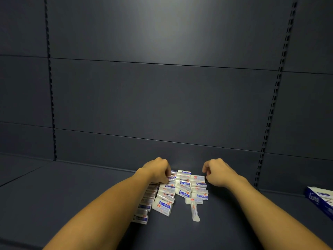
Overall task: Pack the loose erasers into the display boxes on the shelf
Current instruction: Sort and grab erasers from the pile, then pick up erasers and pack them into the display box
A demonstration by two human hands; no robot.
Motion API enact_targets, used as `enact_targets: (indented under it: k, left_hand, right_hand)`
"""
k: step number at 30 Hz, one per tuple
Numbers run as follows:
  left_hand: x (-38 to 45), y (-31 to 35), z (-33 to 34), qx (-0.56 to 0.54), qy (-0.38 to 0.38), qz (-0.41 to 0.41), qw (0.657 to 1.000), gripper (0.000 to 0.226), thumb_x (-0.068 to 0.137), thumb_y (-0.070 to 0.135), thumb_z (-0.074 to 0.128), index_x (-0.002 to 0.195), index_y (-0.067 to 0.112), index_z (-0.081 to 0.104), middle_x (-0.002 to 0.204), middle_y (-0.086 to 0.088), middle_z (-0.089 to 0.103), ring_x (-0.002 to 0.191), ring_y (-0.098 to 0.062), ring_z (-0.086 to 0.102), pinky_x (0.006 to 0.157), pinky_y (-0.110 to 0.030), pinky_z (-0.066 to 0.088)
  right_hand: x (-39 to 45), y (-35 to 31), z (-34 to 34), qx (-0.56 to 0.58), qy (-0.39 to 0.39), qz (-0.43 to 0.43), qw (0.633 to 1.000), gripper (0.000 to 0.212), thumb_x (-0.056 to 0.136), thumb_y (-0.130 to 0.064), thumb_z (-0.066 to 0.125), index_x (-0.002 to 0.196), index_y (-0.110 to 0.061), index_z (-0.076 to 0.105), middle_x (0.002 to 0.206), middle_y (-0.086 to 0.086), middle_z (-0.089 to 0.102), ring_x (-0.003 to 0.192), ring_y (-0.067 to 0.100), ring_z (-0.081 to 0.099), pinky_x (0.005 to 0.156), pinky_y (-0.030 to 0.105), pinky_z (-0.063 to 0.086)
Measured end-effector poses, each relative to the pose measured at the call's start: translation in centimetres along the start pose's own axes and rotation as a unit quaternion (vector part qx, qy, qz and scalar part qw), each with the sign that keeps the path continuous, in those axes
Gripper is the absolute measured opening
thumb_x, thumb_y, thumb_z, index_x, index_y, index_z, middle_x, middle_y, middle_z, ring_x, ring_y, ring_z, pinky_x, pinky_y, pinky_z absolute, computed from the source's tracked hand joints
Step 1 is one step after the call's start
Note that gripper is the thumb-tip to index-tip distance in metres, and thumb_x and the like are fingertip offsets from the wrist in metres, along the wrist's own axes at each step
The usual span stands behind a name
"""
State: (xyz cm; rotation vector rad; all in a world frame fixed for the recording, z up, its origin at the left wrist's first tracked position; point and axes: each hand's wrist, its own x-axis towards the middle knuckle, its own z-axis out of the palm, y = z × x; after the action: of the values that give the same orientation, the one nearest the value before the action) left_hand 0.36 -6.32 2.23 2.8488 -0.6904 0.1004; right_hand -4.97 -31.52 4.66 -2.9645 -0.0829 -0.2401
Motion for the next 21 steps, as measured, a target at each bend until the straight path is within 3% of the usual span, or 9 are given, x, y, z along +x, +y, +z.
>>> enact_targets:
  k: [8,16,21]
  left_hand:
    - [-1.5,0.3,-2.4,0.063,0.068,0.002,0.996,0.025,0.08,0.028,0.074,0.102,0.019,0.067,0.098,0.001,0.067,0.085,-0.02,0.063,0.075,-0.037,0.058]
    - [-3.4,-0.4,-4.8,0.123,0.052,-0.001,0.991,0.024,0.08,0.024,0.075,0.1,0.017,0.064,0.097,-0.003,0.066,0.082,-0.022,0.063,0.062,-0.031,0.048]
    - [-3.8,-1.2,-4.9,0.097,0.04,-0.019,0.994,0.027,0.081,0.025,0.076,0.103,0.016,0.065,0.097,-0.004,0.067,0.084,-0.023,0.065,0.071,-0.035,0.057]
  right_hand:
    - [0.6,-1.5,0.2,0.006,-0.008,-0.028,1.0,0.028,0.085,-0.006,0.06,0.1,-0.027,0.071,0.094,-0.005,0.064,0.085,0.013,0.064,0.08,0.033,0.059]
    - [0.4,-2.1,0.8,-0.054,-0.046,-0.026,0.997,0.016,0.084,-0.011,0.058,0.081,-0.021,0.069,0.09,-0.003,0.067,0.084,0.016,0.064,0.076,0.035,0.059]
    - [0.3,-1.8,0.6,-0.051,-0.093,-0.029,0.994,0.013,0.076,-0.013,0.071,0.084,-0.023,0.072,0.092,-0.007,0.065,0.085,0.012,0.065,0.075,0.032,0.059]
